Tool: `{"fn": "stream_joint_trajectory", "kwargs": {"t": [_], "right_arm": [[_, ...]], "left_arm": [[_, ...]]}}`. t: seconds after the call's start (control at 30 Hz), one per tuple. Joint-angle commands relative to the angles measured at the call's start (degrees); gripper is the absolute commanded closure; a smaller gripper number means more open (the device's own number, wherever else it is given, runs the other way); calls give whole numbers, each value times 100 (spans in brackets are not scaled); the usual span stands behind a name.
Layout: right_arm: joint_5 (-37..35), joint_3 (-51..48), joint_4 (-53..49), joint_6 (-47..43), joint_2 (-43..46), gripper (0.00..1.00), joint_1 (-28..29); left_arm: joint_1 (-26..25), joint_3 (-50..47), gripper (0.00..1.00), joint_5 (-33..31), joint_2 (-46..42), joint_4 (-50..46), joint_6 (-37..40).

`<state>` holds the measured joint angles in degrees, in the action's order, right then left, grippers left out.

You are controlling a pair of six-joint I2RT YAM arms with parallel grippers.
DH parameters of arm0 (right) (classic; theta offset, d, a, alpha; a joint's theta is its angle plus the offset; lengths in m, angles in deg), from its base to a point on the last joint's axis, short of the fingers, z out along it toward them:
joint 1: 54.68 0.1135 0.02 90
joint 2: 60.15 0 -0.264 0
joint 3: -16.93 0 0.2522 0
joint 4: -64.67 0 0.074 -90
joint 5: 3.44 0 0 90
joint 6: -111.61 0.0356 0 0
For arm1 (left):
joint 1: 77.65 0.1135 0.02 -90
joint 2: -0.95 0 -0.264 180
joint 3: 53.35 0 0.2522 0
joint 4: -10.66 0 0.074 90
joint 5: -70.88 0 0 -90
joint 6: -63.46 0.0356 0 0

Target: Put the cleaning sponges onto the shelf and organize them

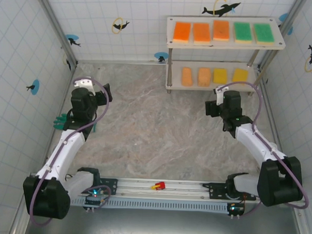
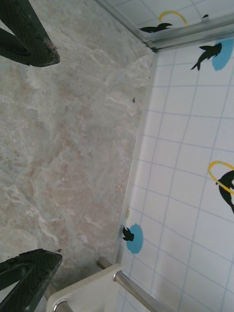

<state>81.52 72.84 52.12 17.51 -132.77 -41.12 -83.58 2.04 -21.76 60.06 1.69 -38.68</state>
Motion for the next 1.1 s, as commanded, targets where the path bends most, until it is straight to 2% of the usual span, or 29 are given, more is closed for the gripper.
{"fn": "stream_joint_trajectory", "kwargs": {"t": [0.0,0.3,0.6,0.73,0.93,1.07], "right_arm": [[-73,-111,633,-92,-279,9,-183],[116,-872,2228,-12,-253,6,-610],[73,-1405,3250,-65,-567,5,-767],[62,-1350,3373,-109,-926,5,-771],[60,-1380,3483,-151,-957,8,-770],[-67,-2012,4373,-44,-623,3,-802]], "left_arm": [[47,-62,3,-17,128,375,41],[40,-328,3,-116,340,897,615],[26,-1039,3,-251,423,1956,857],[39,-1273,3,-330,504,2253,1015],[41,-1829,3,-452,832,3313,1306],[42,-2069,3,-513,1268,4007,1552]]}}
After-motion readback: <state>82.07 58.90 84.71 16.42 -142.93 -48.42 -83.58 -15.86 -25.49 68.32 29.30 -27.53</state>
